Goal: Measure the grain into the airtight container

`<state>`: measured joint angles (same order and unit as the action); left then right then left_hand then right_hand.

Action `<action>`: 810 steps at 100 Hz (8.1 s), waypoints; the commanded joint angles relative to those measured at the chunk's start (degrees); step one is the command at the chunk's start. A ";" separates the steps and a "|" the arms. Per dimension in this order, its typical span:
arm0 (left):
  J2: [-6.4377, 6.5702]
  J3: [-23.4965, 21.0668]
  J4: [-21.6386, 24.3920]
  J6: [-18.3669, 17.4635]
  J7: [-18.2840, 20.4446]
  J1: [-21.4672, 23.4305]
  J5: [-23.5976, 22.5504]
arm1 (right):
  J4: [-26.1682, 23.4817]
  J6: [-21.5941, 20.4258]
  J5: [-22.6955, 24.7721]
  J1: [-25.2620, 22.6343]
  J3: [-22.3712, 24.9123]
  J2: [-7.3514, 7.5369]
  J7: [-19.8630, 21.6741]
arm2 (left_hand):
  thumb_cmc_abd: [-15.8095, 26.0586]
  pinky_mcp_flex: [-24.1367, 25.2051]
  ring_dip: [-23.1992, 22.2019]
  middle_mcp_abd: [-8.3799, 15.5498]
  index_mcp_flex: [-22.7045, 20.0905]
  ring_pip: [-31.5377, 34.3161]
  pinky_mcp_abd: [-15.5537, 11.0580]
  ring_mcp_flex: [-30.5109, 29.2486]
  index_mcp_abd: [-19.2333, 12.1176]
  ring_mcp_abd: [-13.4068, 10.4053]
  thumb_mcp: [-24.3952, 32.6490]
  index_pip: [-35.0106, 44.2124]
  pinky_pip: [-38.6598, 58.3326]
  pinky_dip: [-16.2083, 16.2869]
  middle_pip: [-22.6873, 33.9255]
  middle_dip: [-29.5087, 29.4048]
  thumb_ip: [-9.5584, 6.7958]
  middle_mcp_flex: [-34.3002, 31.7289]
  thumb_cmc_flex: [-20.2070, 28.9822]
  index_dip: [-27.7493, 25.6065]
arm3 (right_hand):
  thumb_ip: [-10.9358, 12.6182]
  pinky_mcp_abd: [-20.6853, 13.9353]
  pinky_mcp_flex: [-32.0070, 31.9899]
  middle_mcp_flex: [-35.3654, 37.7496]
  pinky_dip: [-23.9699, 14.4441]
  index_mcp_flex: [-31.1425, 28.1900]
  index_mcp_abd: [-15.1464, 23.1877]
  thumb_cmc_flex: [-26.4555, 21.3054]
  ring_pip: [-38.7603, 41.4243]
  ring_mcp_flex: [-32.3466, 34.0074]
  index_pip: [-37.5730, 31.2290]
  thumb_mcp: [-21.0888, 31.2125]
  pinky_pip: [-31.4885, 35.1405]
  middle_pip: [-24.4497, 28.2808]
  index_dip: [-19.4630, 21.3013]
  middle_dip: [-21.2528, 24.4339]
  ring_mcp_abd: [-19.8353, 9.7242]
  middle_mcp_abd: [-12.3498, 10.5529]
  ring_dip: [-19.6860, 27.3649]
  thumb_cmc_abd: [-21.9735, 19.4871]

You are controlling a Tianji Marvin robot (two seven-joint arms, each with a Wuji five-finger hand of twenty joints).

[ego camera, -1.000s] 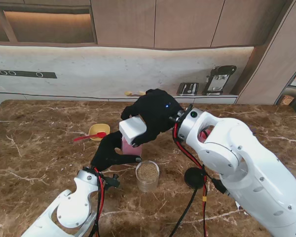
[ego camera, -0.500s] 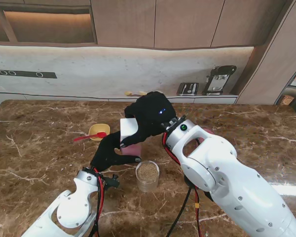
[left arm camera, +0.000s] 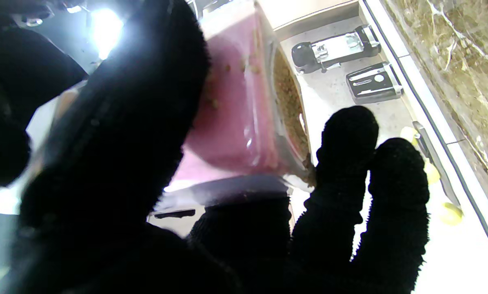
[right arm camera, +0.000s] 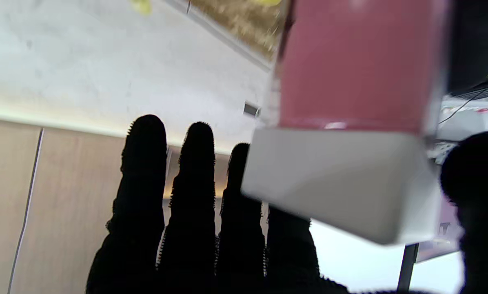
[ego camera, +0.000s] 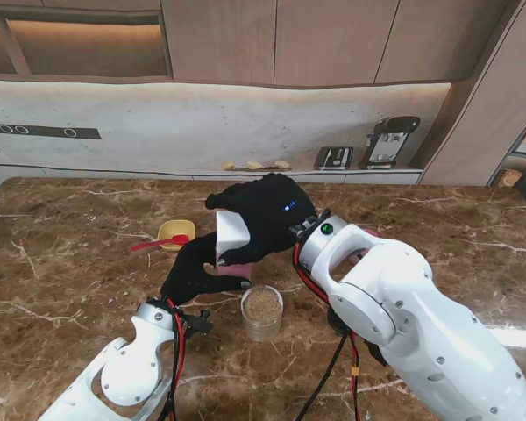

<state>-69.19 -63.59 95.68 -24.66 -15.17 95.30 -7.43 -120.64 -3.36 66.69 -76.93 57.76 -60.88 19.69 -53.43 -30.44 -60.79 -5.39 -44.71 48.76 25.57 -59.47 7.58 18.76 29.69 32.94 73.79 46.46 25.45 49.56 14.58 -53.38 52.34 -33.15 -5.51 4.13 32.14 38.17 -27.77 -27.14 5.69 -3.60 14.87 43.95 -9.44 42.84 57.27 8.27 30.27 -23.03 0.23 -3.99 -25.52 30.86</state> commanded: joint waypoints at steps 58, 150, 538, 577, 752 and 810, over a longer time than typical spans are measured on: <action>-0.21 0.35 0.13 -0.32 -0.24 0.12 -0.34 | 2.02 4.40 -14.47 5.11 -4.49 1.67 7.91 | 29.66 0.54 -0.01 8.19 -19.29 1.52 -1.13 -1.24 -16.96 -3.88 25.72 33.57 1.61 1.21 13.44 4.02 -5.53 -9.29 10.50 -4.35 | -9.09 -8.31 28.08 18.20 9.54 -12.73 2.19 -32.38 28.83 25.55 -31.82 10.74 23.21 28.35 20.46 -25.90 -4.65 -1.98 -13.92 14.61; 1.55 -3.76 -0.58 3.56 2.28 -0.04 -8.94 | 0.99 3.17 -12.96 -0.71 8.91 0.56 -0.87 | 17.87 35.75 37.69 6.86 10.21 -41.35 -9.18 42.08 -13.16 -11.29 1.67 -12.61 -42.76 -12.14 -11.65 -34.31 -7.92 26.83 -24.08 18.79 | -9.65 -7.79 31.58 32.99 4.87 -24.52 8.20 -36.78 37.93 31.49 -45.27 19.22 31.57 23.65 5.00 -25.03 -3.37 -0.47 -14.78 17.31; 4.97 -5.67 -5.66 4.87 11.80 -0.55 -18.21 | 8.09 13.63 4.09 -23.60 27.57 -0.29 -14.66 | 17.80 30.15 35.48 4.25 34.83 -38.66 -23.81 41.09 -0.88 -12.71 0.42 -15.70 -31.74 -20.73 -9.32 -30.42 -9.44 40.39 -22.90 15.21 | 3.69 -2.74 -8.07 -6.98 3.89 4.56 -9.28 -12.39 5.33 -6.30 -12.64 -1.96 -9.03 14.95 13.47 -9.68 -0.63 2.63 -1.34 6.57; 7.74 -5.04 -5.66 8.06 25.43 -2.69 -15.92 | 4.64 15.75 4.32 -27.97 23.82 0.40 -3.69 | 13.00 32.19 34.02 5.11 37.75 -38.72 -25.77 44.58 -0.18 -13.63 8.08 -30.14 -32.74 -22.45 -15.12 -26.75 -8.29 43.64 -21.56 10.33 | 1.54 -2.85 -6.16 -6.93 2.03 4.10 -9.38 -19.89 7.98 -5.24 -10.95 14.80 -8.13 15.21 18.88 -12.25 -0.82 2.48 -4.51 11.75; 6.28 12.94 -18.77 15.99 26.44 -14.25 -10.03 | 11.80 17.41 12.16 -23.15 11.18 2.12 15.60 | 16.21 34.33 35.68 5.08 36.77 -43.34 -23.91 56.63 -7.77 -13.98 2.25 -33.43 -63.48 -15.31 -23.62 -29.03 -8.92 46.70 -19.69 24.29 | 2.05 -3.60 -15.56 -29.84 -0.66 21.33 -14.08 -12.26 -0.69 -21.80 4.99 -5.38 -19.25 5.60 14.71 -5.47 1.66 6.00 0.83 4.68; 6.41 13.48 -18.84 16.27 26.95 -14.05 -9.90 | 16.99 18.43 16.21 -19.52 6.08 2.25 16.52 | 18.30 34.33 35.69 5.05 37.21 -43.44 -23.20 56.90 -10.71 -13.92 2.15 -31.97 -63.88 -13.43 -23.24 -28.10 -9.69 46.74 -18.96 16.27 | 1.46 -5.47 -9.33 -28.78 0.64 22.30 -12.51 -24.15 3.09 -18.98 0.68 -8.52 -15.64 11.67 21.68 -7.82 0.48 5.35 0.07 6.03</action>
<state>-62.78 -50.90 78.44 -9.01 10.91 80.08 -17.19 -105.24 14.44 82.89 -96.05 64.11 -58.53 37.21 -36.68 7.79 -24.43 -1.49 -9.78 3.45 -7.83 -2.53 0.49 0.40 32.93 -0.01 3.56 27.46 3.41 21.22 5.24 -8.44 32.76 -14.68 -3.03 -1.24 21.59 9.83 -27.04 -6.57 -7.29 -25.09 16.82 23.56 -7.01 35.24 39.62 17.97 49.49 -29.51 0.78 0.90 -24.43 35.69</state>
